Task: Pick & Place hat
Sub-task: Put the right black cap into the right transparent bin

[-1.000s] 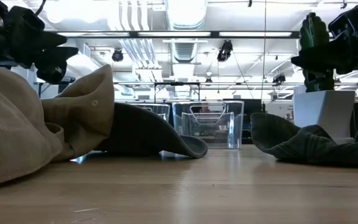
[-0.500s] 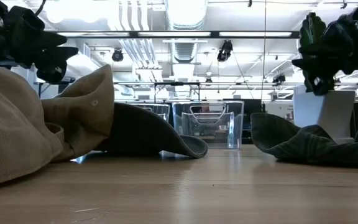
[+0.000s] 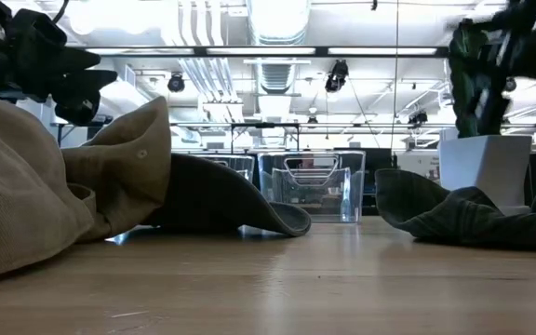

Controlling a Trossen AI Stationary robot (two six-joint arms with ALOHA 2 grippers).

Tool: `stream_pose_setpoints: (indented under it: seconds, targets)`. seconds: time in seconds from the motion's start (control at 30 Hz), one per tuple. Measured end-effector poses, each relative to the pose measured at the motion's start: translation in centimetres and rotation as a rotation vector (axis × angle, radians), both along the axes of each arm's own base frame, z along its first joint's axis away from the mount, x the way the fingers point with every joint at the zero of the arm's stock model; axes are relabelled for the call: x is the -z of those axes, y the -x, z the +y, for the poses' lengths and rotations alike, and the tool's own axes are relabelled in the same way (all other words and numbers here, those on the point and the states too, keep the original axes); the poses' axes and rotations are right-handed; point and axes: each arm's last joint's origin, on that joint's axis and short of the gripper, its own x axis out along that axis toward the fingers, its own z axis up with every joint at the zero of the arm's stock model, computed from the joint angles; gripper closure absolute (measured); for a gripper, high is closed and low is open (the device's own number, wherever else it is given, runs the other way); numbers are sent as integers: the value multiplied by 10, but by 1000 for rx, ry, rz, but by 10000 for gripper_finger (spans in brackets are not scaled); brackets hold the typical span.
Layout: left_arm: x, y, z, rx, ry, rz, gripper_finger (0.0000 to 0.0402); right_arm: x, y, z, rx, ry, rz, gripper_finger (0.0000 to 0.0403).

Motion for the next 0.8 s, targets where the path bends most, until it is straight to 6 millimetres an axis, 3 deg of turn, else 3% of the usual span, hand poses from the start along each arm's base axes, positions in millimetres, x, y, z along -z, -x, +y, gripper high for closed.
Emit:
stream_pose_setpoints:
  seconds: [0.17,0.3,0.6,0.8]
  targets:
    - [0,0,0,1,0,0,259,-23,3,-1,102,125,-228,271]
    - [0,0,0,0,0,0,259,-44,-6,-2,134,211,-178,271]
    - [0,0,0,0,0,1,259,-84,-59,-2,45,533,566,272]
    - [0,0,0,0,0,1,259,-78,-72,-1,-193,539,1246,279]
